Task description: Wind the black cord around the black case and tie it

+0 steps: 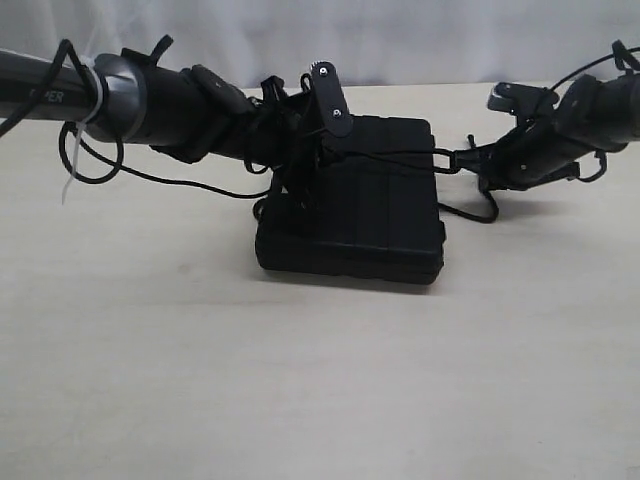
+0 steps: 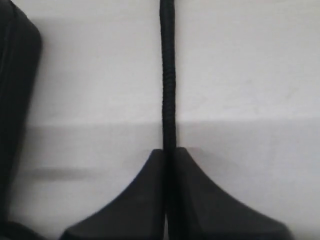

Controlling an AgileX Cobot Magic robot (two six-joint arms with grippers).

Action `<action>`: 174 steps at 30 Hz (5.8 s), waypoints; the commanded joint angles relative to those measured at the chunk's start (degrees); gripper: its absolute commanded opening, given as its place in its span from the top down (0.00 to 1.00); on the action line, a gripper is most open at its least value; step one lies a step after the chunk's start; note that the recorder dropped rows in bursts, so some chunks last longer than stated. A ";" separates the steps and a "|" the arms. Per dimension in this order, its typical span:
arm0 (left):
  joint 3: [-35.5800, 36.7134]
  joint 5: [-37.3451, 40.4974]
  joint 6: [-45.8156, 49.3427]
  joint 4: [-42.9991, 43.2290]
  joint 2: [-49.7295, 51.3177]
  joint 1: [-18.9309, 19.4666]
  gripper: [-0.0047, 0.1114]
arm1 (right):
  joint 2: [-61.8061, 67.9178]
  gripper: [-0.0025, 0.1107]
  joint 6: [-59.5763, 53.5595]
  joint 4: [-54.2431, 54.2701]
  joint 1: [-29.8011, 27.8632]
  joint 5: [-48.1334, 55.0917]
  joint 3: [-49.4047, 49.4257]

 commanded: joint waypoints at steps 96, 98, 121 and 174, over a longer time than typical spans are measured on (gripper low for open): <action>-0.50 20.45 9.07 -34.59 4.18 7.16 0.96 | 16.91 0.62 31.87 -17.28 -4.69 21.28 -32.60; -0.65 20.22 9.07 -34.59 4.18 7.16 0.96 | 17.78 0.70 31.22 -17.71 -4.69 22.11 -33.01; -0.74 19.29 9.07 -34.59 4.18 7.16 0.96 | -8.10 0.94 -12.04 -3.57 5.74 -26.83 12.05; -1.97 19.17 14.46 -13.32 4.18 0.90 0.84 | -14.24 0.94 -10.59 -16.08 15.87 -71.87 37.78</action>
